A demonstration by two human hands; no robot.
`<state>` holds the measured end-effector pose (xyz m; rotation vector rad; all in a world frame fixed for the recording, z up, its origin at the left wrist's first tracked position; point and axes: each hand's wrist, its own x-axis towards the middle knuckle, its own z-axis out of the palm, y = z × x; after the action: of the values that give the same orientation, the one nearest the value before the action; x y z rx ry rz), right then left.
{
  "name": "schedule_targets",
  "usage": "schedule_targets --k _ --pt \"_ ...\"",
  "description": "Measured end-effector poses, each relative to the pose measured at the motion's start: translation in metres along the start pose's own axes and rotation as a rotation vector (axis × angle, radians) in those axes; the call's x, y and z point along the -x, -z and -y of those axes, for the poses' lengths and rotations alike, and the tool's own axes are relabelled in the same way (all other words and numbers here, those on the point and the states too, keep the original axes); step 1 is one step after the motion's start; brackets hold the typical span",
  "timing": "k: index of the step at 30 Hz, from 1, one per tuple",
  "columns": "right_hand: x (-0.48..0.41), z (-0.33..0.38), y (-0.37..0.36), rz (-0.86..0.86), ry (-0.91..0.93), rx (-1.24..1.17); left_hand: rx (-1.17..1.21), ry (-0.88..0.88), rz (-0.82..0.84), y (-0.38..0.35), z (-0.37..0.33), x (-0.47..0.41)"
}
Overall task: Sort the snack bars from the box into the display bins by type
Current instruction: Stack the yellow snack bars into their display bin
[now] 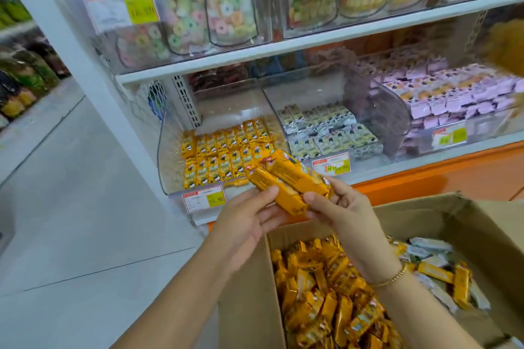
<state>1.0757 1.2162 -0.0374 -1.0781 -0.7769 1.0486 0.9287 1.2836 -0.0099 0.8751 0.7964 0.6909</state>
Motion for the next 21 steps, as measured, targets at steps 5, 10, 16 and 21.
schedule_targets --k 5,10,16,21 --pt "-0.009 -0.011 -0.009 -0.108 0.080 0.102 0.110 0.029 0.075 0.011 -0.010 -0.009" --pt "-0.017 -0.023 -0.014 -0.061 0.154 0.239 0.136 0.020 0.043 0.020 -0.015 -0.014" --pt "-0.018 -0.018 -0.029 0.128 0.299 0.540 0.156 -0.052 0.026 0.029 -0.025 -0.014" --pt "-0.032 -0.009 -0.061 0.084 0.325 0.886 0.120 -0.123 -0.022 0.040 -0.034 -0.015"
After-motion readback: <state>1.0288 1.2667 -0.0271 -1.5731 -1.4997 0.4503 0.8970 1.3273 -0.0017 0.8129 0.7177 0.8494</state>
